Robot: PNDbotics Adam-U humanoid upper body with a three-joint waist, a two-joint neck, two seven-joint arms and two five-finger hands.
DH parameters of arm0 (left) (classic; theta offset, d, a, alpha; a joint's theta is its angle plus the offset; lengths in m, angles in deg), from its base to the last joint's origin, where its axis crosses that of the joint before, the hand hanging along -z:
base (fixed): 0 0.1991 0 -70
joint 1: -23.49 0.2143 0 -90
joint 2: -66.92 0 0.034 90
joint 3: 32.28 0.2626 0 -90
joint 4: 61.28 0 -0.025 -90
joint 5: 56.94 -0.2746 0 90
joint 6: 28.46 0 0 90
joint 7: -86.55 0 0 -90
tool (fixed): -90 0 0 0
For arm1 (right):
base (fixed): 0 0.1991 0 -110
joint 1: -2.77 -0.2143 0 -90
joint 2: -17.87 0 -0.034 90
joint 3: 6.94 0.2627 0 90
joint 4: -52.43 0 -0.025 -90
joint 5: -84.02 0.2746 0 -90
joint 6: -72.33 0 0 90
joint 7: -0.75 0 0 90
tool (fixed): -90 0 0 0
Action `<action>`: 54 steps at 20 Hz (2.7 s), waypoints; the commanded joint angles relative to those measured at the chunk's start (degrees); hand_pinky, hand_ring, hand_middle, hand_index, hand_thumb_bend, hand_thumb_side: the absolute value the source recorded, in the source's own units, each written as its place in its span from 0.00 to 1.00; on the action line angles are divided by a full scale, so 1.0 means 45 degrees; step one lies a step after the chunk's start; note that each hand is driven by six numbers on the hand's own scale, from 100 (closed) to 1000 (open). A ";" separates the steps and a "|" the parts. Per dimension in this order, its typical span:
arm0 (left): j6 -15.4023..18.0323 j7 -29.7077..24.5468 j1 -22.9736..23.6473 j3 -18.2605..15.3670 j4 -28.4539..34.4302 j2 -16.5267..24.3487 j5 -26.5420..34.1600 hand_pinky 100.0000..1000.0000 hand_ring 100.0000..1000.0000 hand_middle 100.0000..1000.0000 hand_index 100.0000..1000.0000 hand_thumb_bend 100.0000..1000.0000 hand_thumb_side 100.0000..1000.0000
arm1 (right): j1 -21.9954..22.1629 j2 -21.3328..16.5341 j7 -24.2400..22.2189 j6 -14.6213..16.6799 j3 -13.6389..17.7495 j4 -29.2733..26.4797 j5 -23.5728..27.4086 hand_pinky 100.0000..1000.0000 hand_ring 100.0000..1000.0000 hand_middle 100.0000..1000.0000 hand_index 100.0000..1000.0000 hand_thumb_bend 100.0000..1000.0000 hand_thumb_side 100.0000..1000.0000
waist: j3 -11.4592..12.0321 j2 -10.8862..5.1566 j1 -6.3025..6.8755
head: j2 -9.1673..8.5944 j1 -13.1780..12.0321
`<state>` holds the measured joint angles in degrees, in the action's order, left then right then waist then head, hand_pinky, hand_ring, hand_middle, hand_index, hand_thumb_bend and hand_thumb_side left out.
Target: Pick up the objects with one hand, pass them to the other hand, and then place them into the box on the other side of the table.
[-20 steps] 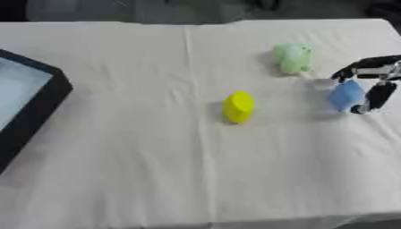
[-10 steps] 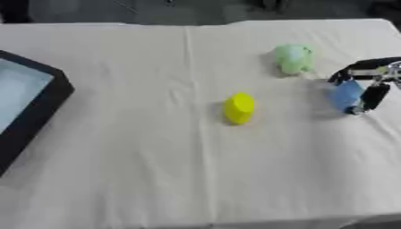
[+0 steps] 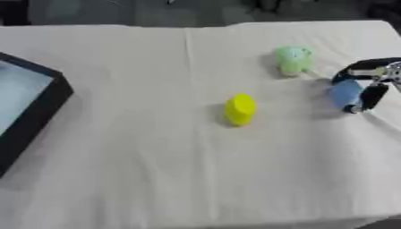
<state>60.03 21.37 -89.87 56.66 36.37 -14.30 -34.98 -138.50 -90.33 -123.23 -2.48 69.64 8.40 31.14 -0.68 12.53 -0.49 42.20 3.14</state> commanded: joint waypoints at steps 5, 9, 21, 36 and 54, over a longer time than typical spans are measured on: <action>0.0068 0.0027 -0.0082 -0.0216 0.0130 0.0265 0.0004 0.82 1.00 0.95 0.78 0.02 0.82 | -0.0050 -0.0415 0.0753 -0.0387 0.0515 -0.0471 0.1448 0.87 0.79 0.54 0.67 0.22 0.00 | 0.0018 -0.0056 0.0093 | -0.0133 -0.0091; 0.0072 0.0011 -0.0075 -0.0218 0.0142 0.0270 -0.0031 0.82 1.00 0.95 0.78 0.02 0.81 | -0.0070 -0.0533 0.1245 -0.0902 0.0683 -0.1147 0.1870 0.87 0.78 0.53 0.66 0.22 0.00 | 0.0054 -0.0088 0.0045 | -0.0189 -0.0233; -0.0111 -0.0401 -0.0125 -0.0013 0.0500 0.0254 -0.0375 0.82 1.00 0.95 0.78 0.05 0.76 | 0.0250 -0.0150 0.2042 -0.2383 0.0838 -0.4518 0.2607 0.81 0.69 0.47 0.63 0.21 0.00 | 0.0360 -0.0197 -0.0120 | -0.0364 -0.0553; -0.0289 -0.0747 -0.0191 0.0047 0.0726 0.0220 -0.0491 0.83 1.00 0.95 0.78 0.05 0.76 | 0.0170 0.0234 0.0923 -0.3336 0.0708 -0.5054 0.3255 0.82 0.77 0.68 0.72 0.18 0.00 | 0.0470 -0.0193 -0.0185 | -0.0639 -0.0713; -0.0239 -0.0753 -0.0129 -0.0025 0.0658 0.0257 -0.0499 0.83 1.00 0.95 0.78 0.05 0.76 | 0.0050 -0.0044 0.1250 -0.4021 0.0891 -0.5606 0.3795 0.83 0.79 0.75 0.75 0.08 0.00 | 0.0394 -0.0237 -0.0254 | -0.0546 -0.0698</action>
<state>58.76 18.05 -89.73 57.09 38.53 -14.34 -36.92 -136.90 -88.24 -118.23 -20.42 72.80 -15.41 47.97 1.13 12.52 -0.98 40.11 0.08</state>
